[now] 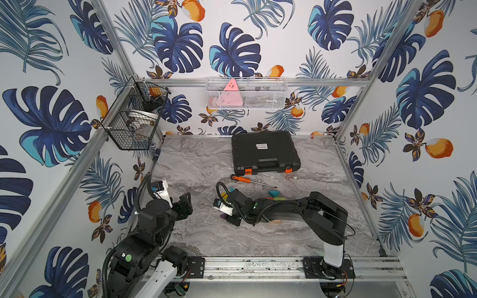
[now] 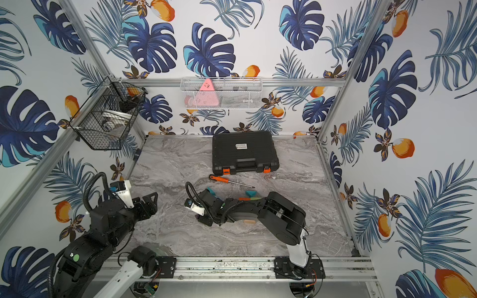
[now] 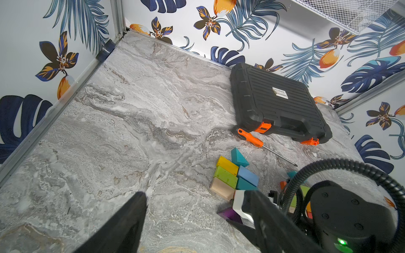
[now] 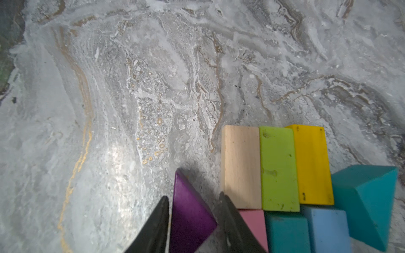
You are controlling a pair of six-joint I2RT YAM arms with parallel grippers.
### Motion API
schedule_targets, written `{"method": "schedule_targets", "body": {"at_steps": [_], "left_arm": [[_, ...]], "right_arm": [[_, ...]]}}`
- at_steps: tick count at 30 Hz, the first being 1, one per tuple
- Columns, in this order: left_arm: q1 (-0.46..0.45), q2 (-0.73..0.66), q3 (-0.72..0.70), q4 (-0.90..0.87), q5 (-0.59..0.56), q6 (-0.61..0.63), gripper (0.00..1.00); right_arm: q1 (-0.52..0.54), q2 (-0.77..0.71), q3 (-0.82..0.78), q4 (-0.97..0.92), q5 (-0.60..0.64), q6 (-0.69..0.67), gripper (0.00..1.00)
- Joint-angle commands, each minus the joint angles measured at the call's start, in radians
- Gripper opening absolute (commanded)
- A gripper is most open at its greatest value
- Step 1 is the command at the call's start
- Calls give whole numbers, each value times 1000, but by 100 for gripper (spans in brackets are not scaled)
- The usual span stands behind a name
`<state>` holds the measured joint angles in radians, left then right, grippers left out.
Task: Assemble a piece of candy with building blocks
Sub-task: Assemble the building block at the center of the board.
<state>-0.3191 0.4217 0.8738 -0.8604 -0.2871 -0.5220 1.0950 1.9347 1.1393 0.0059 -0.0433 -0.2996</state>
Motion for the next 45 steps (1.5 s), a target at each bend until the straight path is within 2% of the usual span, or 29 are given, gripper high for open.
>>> {"method": "schedule_targets", "body": {"at_steps": [1,9,29,45], "left_arm": [[2,3,-1,16,-1,11,79],[2,5,-2,19,6,14,80],[3,12,-2,23,10,14,79],[10,13,-2,24,17,16,79]], "right_arm": [[2,-11,1,16,-7,4,41],[3,-7,-26,20,-28,7,35],[0,4,-16,29,67,25,34],[1,3,-13,30,68,33,42]]}}
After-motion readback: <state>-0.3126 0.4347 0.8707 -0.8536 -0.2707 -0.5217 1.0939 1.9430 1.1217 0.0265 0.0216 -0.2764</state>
